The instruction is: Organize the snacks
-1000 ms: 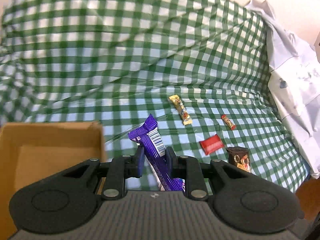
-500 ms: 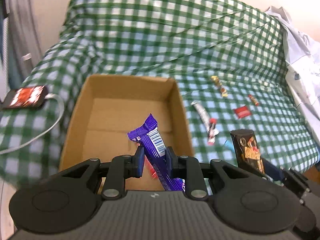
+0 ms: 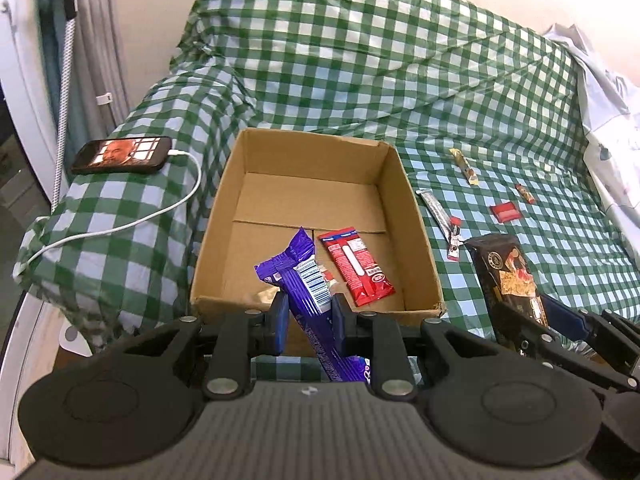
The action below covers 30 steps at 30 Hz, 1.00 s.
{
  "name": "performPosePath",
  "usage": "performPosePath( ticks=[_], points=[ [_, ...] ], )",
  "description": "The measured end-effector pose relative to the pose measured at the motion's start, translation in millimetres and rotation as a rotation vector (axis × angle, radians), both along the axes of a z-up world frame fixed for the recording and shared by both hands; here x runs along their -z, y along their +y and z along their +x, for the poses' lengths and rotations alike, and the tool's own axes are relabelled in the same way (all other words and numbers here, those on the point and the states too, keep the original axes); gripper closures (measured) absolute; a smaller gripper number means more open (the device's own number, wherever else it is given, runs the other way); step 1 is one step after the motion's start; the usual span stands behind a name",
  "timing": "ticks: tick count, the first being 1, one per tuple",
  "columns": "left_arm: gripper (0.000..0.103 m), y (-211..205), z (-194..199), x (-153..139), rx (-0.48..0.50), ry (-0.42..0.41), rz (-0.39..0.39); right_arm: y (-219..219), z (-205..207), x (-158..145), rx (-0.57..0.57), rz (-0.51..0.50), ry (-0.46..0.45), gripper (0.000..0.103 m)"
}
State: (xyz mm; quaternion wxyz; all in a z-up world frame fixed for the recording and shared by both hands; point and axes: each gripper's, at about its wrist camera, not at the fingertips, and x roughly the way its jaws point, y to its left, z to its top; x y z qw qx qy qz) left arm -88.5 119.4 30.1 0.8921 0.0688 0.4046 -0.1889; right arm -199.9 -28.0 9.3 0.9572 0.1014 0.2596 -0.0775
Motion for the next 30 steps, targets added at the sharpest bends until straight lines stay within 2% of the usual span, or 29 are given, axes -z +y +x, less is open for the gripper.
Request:
performPosePath(
  ticks=[9, 30],
  points=[
    [0.078, 12.5, 1.3, 0.3, -0.007, 0.004, -0.021, 7.4, -5.3, -4.4, -0.008, -0.025, 0.006, 0.062],
    [0.078, 10.2, 5.5, 9.3, -0.005, 0.026, -0.019, 6.5, 5.7, -1.5, -0.018, -0.038, 0.048, 0.062]
  ],
)
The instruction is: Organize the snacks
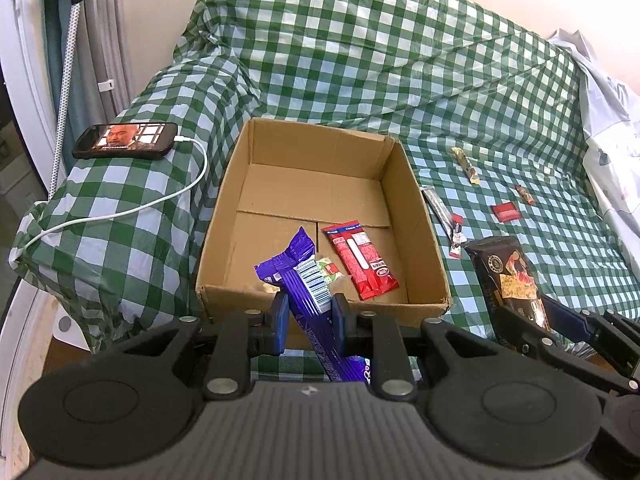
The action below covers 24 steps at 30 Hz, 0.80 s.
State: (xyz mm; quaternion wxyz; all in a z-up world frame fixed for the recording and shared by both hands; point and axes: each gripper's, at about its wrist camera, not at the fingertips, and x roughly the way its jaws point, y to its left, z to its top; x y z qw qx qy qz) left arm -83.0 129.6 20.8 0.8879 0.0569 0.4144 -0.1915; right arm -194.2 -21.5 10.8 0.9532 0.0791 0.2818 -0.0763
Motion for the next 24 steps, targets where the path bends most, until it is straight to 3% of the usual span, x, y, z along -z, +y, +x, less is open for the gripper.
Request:
performPosePath(
  ticks=[24],
  points=[
    [0.078, -3.1, 0.7, 3.0, 0.005, 0.007, 0.001, 1.8, 2.3, 0.8, 0.001, 0.0, 0.006, 0.062]
  ],
)
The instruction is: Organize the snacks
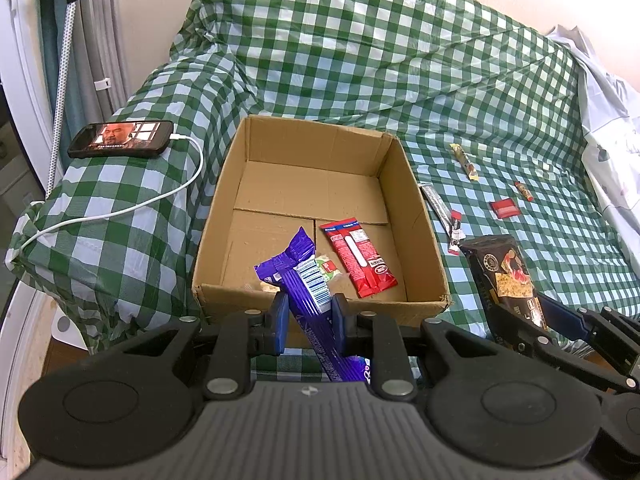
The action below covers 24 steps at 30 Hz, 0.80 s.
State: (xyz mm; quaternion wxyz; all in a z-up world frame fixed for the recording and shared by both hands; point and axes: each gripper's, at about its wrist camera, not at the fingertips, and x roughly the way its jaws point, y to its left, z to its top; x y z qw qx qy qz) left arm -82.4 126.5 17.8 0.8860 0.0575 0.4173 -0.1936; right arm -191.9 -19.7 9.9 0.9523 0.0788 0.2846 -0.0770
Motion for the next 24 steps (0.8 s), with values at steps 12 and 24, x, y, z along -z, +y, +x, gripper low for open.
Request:
performPosePath(
  ticks=[12, 24],
  points=[
    [0.078, 0.1, 1.0, 5.3, -0.003, 0.007, 0.006, 1.0, 0.8, 7.1, -0.001, 0.001, 0.008, 0.062],
    [0.078, 4.2, 12.1, 13.0, -0.02, 0.028, 0.008, 1.1, 3.4, 13.7, 0.001, 0.005, 0.027, 0.062]
  ],
)
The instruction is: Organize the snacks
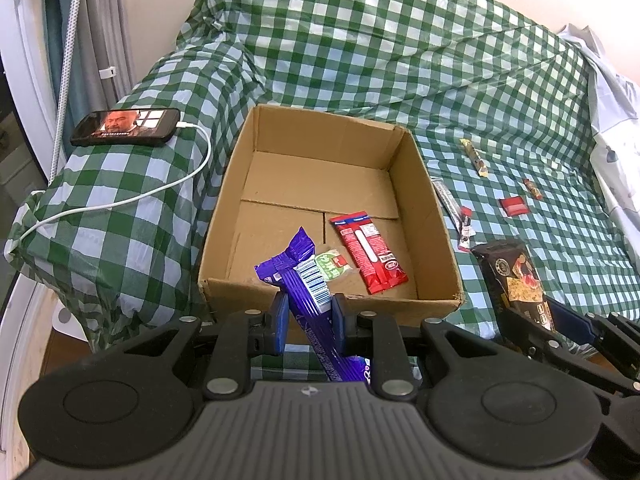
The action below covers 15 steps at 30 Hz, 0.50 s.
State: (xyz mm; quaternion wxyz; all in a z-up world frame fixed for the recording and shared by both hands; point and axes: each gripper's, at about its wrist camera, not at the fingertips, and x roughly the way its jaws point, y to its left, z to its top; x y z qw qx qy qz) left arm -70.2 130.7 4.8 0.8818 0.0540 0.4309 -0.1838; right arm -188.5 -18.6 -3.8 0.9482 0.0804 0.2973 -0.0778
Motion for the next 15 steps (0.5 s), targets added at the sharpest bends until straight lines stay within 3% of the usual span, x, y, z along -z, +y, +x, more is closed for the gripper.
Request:
performPosePath(
  ticks=[15],
  points=[
    [0.078, -4.5, 48.9, 11.9, -0.032, 0.044, 0.015, -9.6, 41.2, 8.1, 0.007, -0.022, 0.05, 0.062]
  ],
)
